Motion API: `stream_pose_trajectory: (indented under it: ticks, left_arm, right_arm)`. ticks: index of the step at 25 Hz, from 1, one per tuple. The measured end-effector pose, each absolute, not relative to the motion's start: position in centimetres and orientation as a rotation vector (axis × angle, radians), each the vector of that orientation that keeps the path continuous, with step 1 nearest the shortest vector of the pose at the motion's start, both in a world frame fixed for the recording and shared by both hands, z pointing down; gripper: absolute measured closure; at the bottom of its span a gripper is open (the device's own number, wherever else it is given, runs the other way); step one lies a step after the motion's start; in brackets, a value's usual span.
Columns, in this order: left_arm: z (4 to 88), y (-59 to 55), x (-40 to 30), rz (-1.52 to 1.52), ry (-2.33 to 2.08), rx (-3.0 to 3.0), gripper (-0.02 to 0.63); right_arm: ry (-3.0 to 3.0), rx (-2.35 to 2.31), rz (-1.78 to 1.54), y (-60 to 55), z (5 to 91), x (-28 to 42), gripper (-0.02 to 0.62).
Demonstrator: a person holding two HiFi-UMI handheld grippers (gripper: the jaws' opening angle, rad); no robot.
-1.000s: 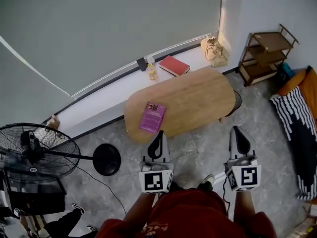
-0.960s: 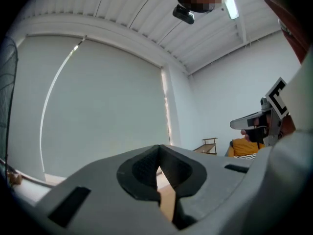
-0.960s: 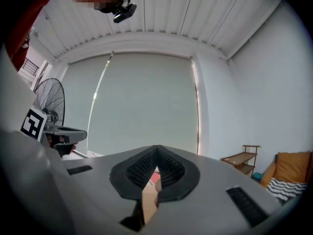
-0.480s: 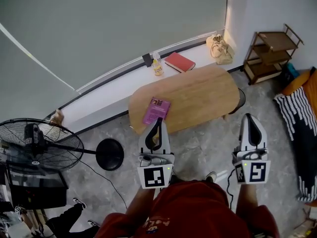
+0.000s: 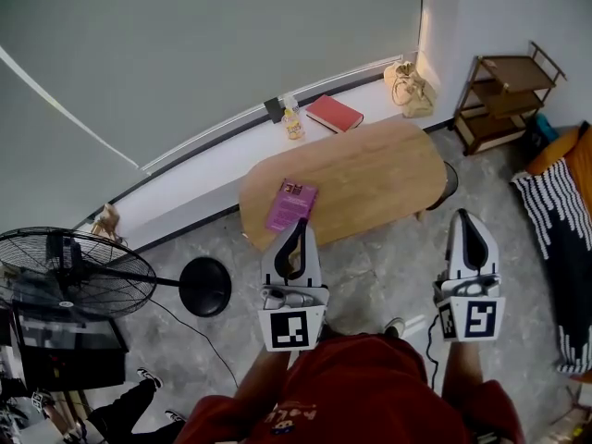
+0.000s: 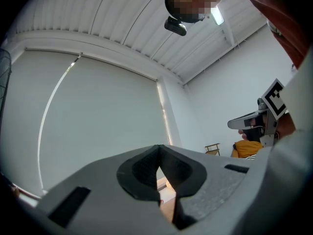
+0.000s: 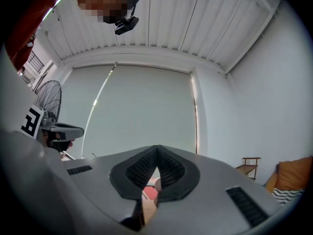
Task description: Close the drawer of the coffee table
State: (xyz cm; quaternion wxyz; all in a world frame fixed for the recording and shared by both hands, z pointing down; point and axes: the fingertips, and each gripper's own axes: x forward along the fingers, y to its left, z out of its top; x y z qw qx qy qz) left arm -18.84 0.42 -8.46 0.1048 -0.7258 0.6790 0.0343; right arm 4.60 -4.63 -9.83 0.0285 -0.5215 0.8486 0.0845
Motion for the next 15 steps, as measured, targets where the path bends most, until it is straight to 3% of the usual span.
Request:
stream_pose_trajectory:
  ticks: [15]
  left_arm:
    - [-7.1, 1.3, -18.0, 0.078, 2.03, -2.178, 0.6]
  right_arm:
    - [2.659, -1.597, 0.216, -4.2, -8.4, 4.5, 0.598]
